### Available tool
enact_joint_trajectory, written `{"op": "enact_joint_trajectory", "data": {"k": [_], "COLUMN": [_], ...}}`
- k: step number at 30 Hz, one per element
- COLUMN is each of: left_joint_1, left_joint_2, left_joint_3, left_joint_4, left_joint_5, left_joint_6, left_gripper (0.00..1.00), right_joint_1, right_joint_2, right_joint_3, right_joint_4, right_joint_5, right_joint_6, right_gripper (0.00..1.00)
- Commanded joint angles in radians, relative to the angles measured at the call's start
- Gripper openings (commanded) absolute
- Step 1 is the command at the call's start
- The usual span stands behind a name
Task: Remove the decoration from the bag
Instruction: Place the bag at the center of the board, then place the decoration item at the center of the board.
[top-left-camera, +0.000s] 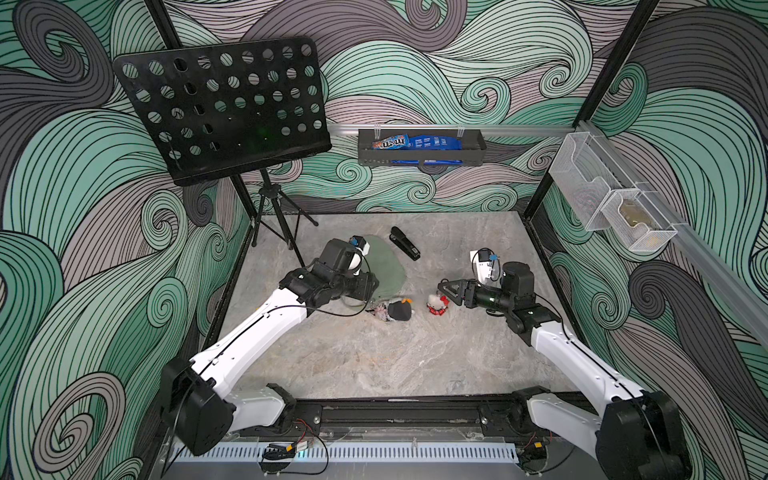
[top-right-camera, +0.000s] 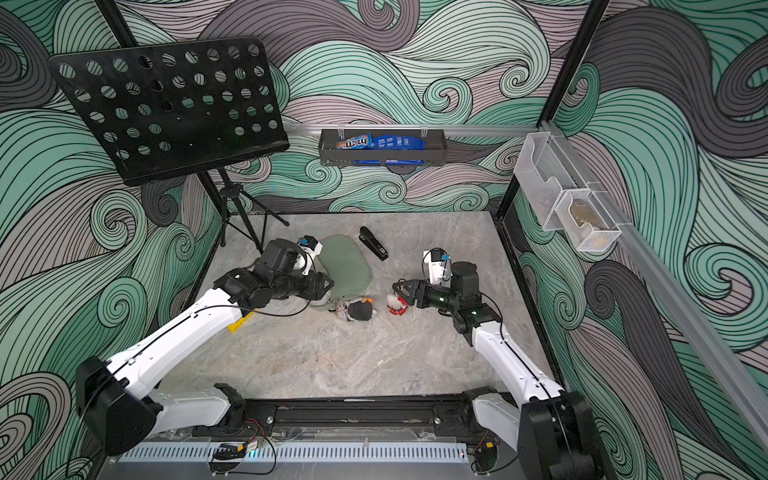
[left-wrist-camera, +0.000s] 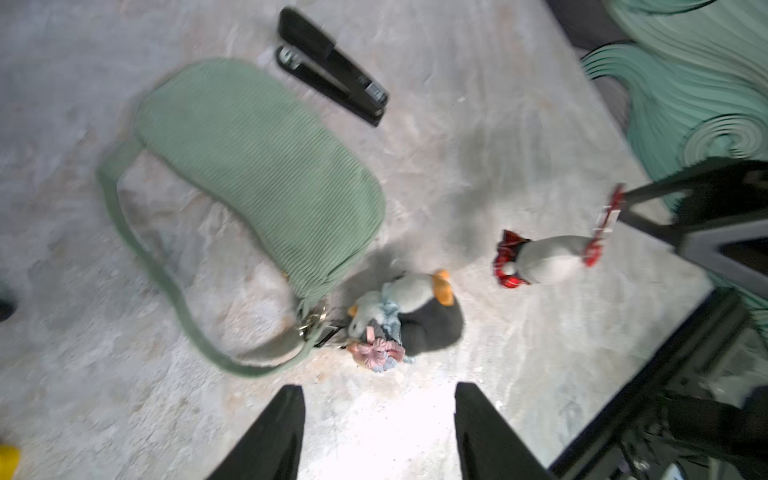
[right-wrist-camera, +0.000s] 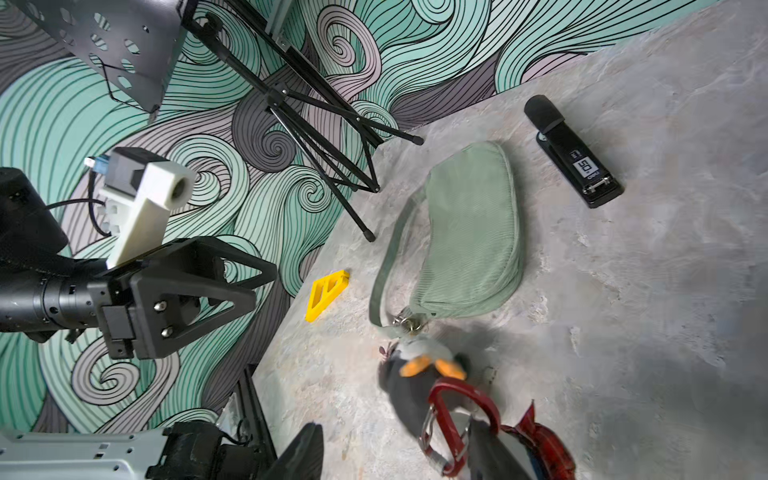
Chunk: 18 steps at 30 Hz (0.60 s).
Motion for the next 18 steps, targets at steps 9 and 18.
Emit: {"op": "enact_joint_trajectory", "data": {"k": [9, 18], "left_joint_1": [-0.104, -0.222], "left_joint_2": [-0.102, 0.037], "left_joint_3": [-0.269, -0.183], "left_joint_4": [0.667, 0.712], "left_joint_5": [0.313, 0.307], "left_joint_6": [0.057, 0.093], "left_gripper": [0.64, 0.62], "right_joint_1": [0.016, 0.17], "right_joint_2": [-0.079, -0.127], "right_joint_3": [0.027, 0.023], "right_joint_4": [0.173, 0.246], "right_joint_5": [-0.248, -0.148], "right_joint_6": [0.28, 0.356], "right_gripper": [0.6, 0.61]}}
